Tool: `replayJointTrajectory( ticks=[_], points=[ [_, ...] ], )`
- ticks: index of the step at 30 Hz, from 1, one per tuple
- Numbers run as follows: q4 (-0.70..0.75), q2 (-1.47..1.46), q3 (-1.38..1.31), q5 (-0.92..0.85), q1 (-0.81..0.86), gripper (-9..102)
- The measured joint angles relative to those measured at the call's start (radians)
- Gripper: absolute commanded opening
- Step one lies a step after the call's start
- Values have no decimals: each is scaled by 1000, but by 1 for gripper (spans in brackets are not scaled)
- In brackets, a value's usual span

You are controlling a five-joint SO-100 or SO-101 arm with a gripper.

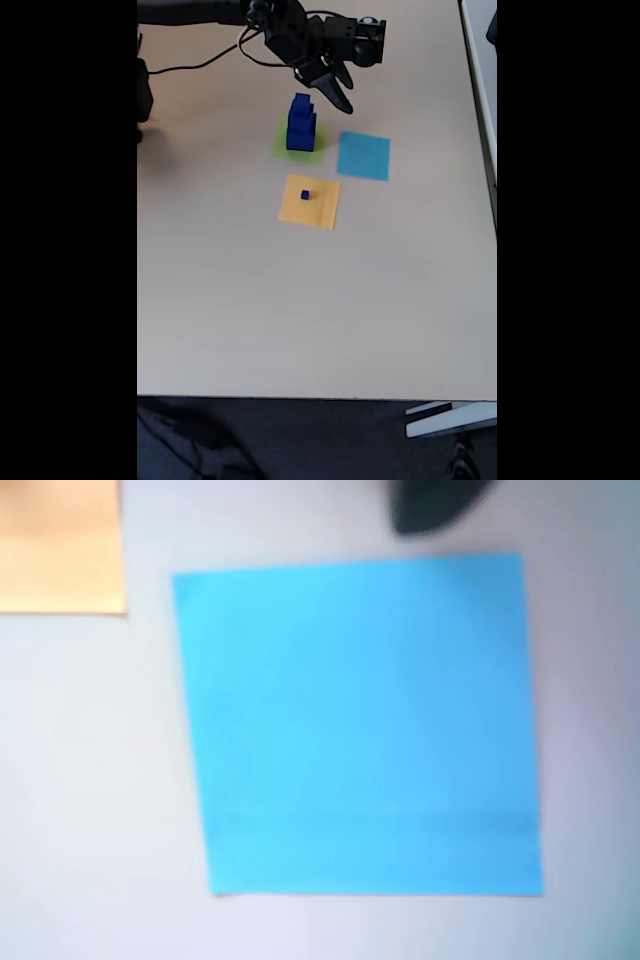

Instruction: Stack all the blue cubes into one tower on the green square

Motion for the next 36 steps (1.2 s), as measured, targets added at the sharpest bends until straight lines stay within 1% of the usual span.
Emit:
replayJointTrajectory(
  ticks=[3,14,27,36],
  points=[
    [-31,-6,6,-37,40,22],
    [-52,-60,60,-150,143,20],
    [-146,-61,212,-227,195,18],
    [-239,-61,319,-236,207,16]
  ],
)
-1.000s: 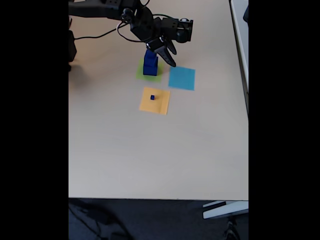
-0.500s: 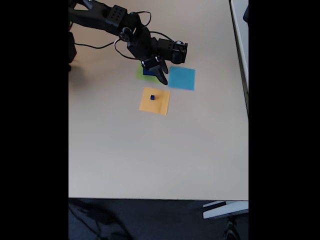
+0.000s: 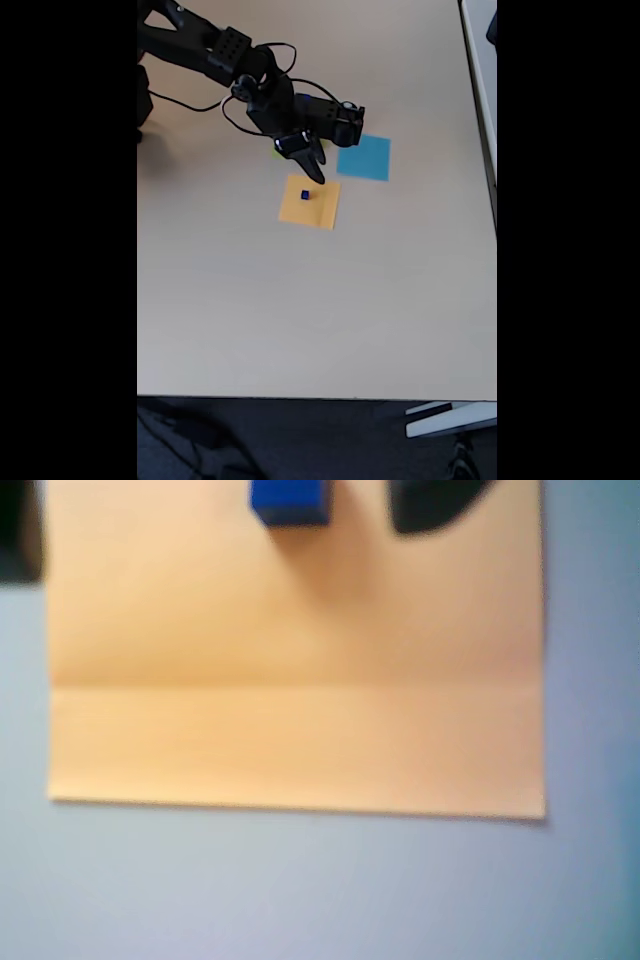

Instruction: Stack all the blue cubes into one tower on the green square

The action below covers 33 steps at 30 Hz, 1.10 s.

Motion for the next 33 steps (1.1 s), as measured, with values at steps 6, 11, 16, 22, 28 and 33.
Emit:
replayJointTrajectory(
  ticks=[6,11,16,22,28,33],
  points=[
    [-103,0,89,-31,5,16],
    [-173,2,144,-44,18,15],
    [-270,2,230,-60,14,15],
    [-337,2,298,-60,37,15],
    [-399,2,344,-60,34,15],
    [-408,2,344,-61,35,15]
  ],
)
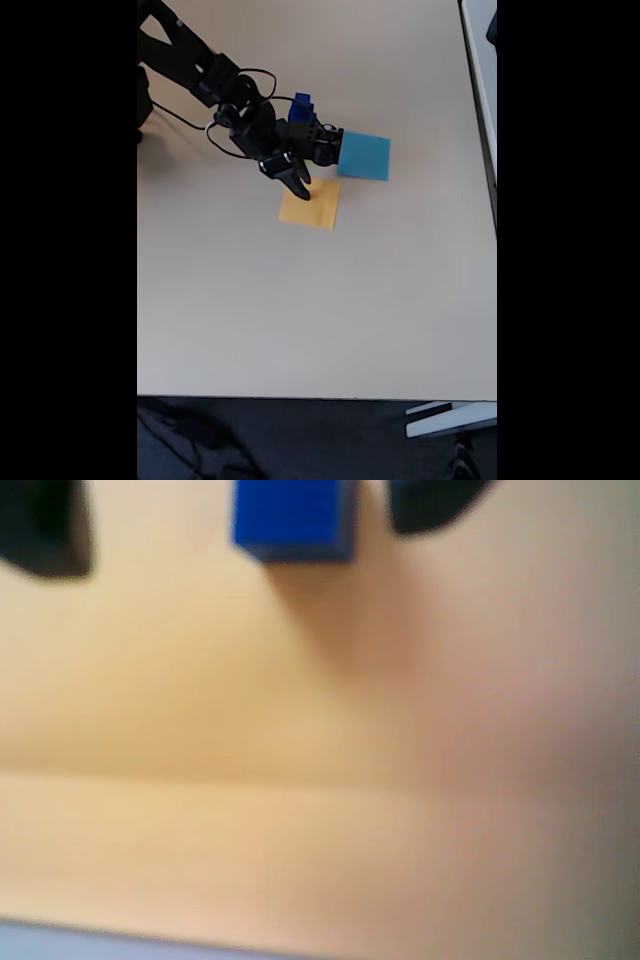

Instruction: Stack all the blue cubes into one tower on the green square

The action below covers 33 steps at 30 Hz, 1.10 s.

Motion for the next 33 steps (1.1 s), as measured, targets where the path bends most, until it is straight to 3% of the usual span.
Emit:
replayJointTrajectory(
  ticks=[24,33],
  points=[
    [-100,-54,57,23,-9,13],
    [-103,-54,57,28,-9,8]
  ],
)
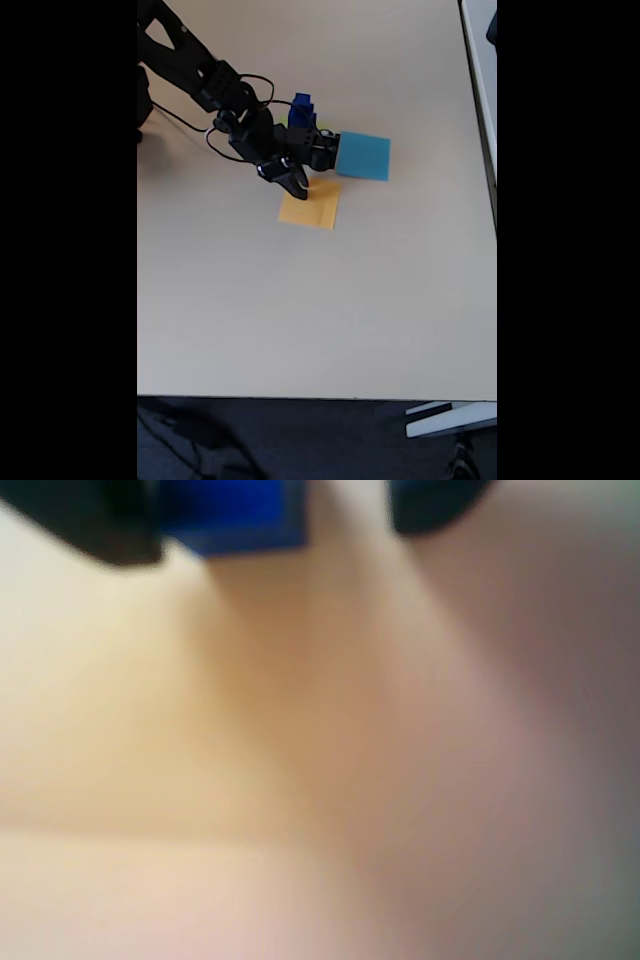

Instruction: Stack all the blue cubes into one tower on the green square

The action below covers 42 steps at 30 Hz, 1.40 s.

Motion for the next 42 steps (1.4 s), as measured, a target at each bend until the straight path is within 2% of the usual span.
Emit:
replayJointTrajectory(
  ticks=[21,42],
  points=[
    [21,0,0,25,0,2],
    [483,57,-261,17,-29,1]
  ],
)
